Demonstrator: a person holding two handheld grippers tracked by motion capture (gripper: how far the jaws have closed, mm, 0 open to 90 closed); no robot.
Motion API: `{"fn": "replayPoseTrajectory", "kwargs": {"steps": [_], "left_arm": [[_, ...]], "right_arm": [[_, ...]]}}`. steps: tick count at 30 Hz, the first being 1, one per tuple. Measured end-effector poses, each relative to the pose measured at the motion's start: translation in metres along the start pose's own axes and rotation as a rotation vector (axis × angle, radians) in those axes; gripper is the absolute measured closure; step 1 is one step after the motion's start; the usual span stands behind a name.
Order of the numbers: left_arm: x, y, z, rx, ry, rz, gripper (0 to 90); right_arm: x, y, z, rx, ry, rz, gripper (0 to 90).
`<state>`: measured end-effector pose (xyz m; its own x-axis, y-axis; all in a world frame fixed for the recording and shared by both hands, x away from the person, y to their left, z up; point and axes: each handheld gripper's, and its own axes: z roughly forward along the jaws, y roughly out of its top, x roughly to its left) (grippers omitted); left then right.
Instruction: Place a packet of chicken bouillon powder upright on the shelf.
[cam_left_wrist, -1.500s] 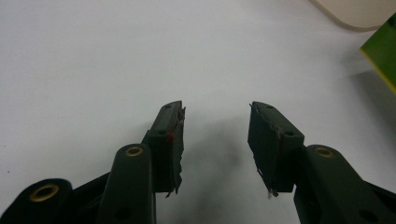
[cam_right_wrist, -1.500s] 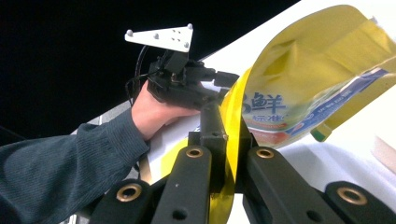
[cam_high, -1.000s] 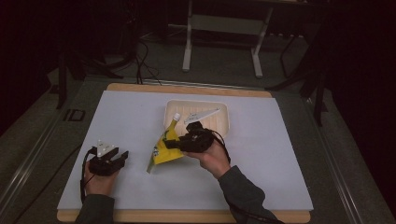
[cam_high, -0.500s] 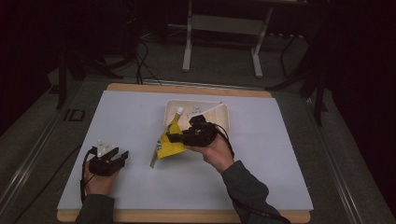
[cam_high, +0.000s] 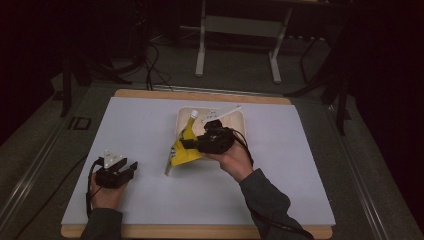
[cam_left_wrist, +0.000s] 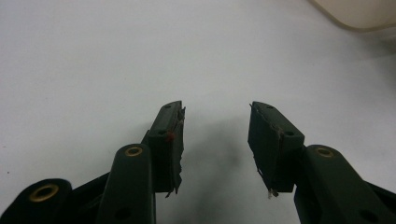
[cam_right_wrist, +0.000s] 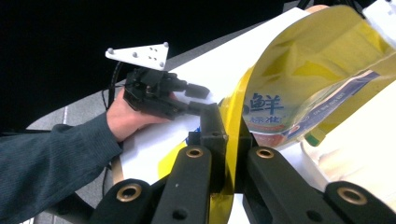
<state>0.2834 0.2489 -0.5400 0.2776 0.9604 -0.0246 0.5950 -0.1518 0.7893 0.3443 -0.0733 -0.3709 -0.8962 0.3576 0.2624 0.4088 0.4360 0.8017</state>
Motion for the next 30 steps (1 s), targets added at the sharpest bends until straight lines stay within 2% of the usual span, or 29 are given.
{"fn": "replayPoseTrajectory", "kwargs": {"steps": [16,30], "left_arm": [[0.0,0.0,0.0,0.001,0.0,0.0,54.6],[0.0,0.0,0.0,0.003,0.0,-0.002,54.6]], "right_arm": [[-0.014,0.008,0.001,0.004,-0.031,-0.003,90.0],[-0.018,0.015,0.003,0.011,-0.042,-0.016,90.0]]}}
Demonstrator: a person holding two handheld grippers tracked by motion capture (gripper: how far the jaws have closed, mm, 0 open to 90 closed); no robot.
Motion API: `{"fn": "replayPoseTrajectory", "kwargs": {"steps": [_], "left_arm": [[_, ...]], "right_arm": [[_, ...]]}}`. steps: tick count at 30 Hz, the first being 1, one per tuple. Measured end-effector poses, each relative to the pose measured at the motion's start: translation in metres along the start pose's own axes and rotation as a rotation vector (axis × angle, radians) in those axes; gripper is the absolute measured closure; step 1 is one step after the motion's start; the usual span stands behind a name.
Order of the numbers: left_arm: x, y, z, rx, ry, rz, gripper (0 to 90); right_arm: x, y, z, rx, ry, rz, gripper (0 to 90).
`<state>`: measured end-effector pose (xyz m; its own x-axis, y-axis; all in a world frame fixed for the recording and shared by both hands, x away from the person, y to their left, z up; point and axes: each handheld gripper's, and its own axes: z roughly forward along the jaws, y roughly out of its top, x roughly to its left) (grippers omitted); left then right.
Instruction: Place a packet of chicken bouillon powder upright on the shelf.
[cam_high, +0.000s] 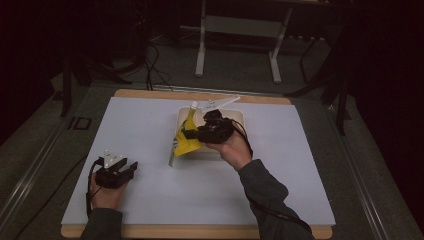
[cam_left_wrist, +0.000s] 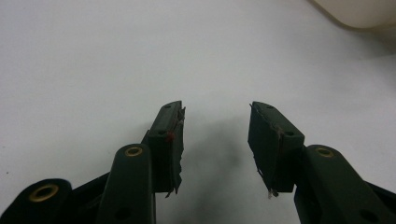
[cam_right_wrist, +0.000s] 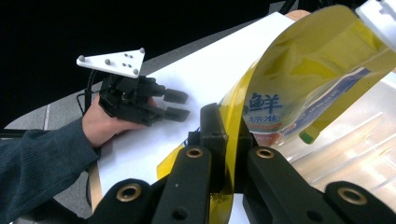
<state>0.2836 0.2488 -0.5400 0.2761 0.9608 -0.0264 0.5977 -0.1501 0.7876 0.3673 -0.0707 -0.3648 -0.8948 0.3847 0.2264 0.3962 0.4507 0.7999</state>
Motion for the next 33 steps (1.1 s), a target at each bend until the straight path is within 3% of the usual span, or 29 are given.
{"fn": "replayPoseTrajectory", "kwargs": {"steps": [17,33], "left_arm": [[0.0,0.0,0.0,-0.004,-0.002,0.0,54.6],[0.0,0.0,0.0,-0.006,-0.002,-0.003,54.5]], "right_arm": [[-0.008,0.011,-0.003,-0.002,-0.026,-0.01,90.0],[-0.026,0.021,-0.006,-0.013,-0.066,-0.003,90.0]]}}
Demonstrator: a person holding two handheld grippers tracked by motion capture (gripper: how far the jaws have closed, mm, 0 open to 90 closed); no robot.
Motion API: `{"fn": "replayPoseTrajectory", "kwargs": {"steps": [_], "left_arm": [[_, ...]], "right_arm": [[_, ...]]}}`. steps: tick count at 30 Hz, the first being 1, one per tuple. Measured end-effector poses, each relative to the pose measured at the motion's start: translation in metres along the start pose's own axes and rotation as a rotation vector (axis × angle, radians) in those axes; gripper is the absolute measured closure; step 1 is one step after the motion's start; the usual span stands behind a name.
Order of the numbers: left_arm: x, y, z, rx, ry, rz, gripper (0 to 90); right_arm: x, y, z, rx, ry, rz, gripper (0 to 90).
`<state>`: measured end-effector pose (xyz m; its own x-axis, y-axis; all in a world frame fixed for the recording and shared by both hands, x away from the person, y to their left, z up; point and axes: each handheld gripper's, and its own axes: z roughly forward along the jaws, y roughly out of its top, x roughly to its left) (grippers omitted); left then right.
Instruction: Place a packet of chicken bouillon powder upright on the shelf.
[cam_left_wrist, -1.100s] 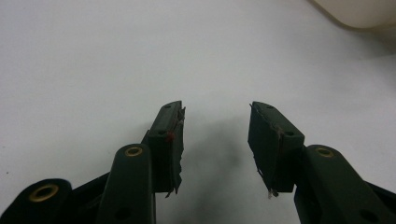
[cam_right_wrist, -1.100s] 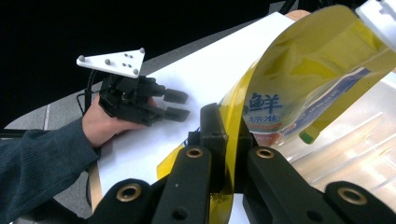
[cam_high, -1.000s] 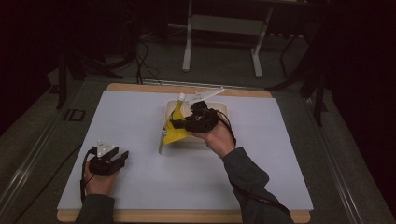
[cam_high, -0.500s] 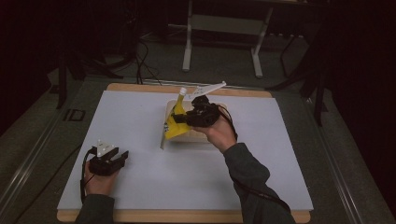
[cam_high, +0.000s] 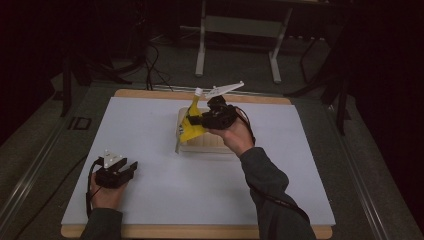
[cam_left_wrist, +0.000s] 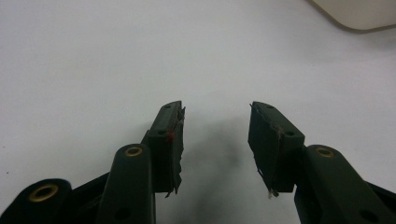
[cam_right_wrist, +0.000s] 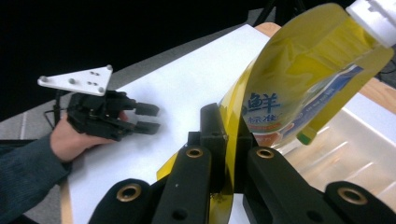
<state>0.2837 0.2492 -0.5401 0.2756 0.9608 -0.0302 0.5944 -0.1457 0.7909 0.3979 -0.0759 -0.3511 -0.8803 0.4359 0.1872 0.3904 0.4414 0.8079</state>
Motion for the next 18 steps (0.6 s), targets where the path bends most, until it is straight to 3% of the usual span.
{"fn": "replayPoseTrajectory", "kwargs": {"steps": [18], "left_arm": [[0.0,0.0,0.0,-0.001,0.001,0.001,54.4]], "right_arm": [[-0.011,0.011,0.011,0.02,-0.058,-0.032,90.0]]}}
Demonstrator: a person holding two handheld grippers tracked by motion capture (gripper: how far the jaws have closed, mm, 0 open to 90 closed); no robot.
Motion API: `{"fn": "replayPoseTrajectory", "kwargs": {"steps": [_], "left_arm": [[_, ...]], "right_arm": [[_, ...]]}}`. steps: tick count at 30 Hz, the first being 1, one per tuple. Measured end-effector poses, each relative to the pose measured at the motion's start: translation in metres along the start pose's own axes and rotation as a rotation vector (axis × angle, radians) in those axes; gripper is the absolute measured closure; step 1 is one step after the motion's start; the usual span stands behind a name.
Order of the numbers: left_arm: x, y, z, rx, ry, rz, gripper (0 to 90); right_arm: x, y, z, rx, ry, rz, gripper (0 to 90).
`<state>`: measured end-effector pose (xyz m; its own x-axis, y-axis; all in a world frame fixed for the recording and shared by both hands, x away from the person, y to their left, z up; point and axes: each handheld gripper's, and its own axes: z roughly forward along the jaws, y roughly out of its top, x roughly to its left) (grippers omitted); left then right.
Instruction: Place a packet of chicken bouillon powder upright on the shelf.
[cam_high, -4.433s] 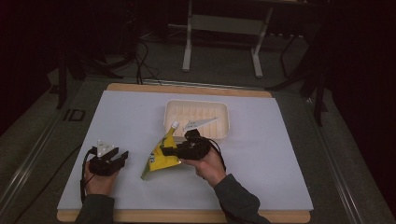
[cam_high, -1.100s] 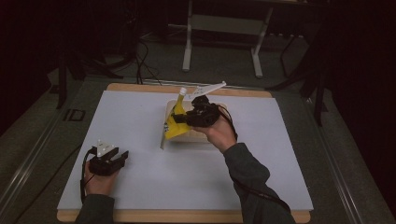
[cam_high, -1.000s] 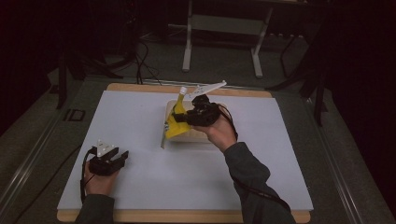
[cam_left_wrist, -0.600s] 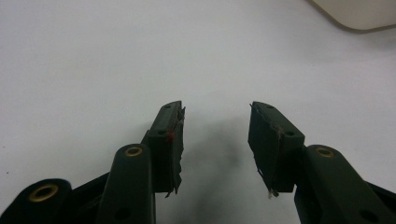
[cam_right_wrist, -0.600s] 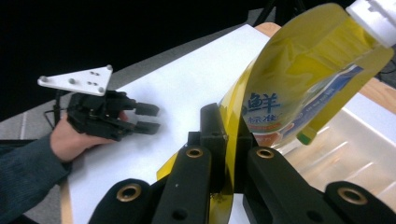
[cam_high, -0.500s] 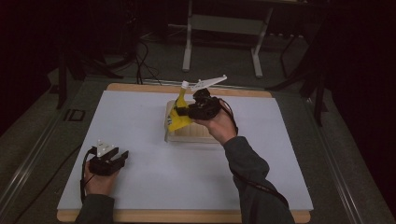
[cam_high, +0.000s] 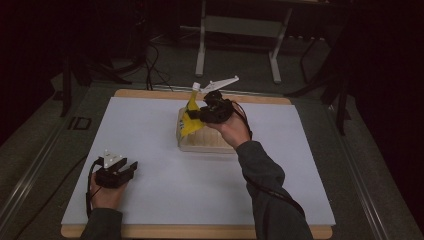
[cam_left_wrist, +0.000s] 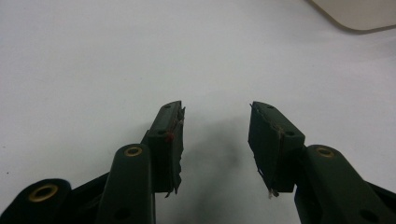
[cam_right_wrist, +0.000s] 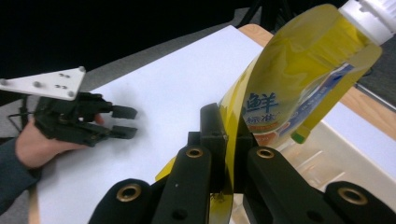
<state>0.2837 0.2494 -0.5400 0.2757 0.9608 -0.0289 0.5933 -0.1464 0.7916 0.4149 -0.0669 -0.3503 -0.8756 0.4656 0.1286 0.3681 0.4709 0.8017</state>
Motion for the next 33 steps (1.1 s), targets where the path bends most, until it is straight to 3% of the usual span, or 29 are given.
{"fn": "replayPoseTrajectory", "kwargs": {"steps": [15,27,33], "left_arm": [[0.0,0.0,0.0,-0.001,-0.003,-0.001,54.4],[0.0,0.0,0.0,-0.003,-0.003,-0.001,54.3],[0.0,0.0,0.0,-0.004,-0.004,-0.003,54.3]], "right_arm": [[-0.009,0.01,0.011,-0.006,-0.053,0.004,90.0],[-0.007,0.006,0.025,0.029,-0.039,0.014,90.0],[-0.01,0.004,0.032,0.046,-0.054,0.058,89.8]]}}
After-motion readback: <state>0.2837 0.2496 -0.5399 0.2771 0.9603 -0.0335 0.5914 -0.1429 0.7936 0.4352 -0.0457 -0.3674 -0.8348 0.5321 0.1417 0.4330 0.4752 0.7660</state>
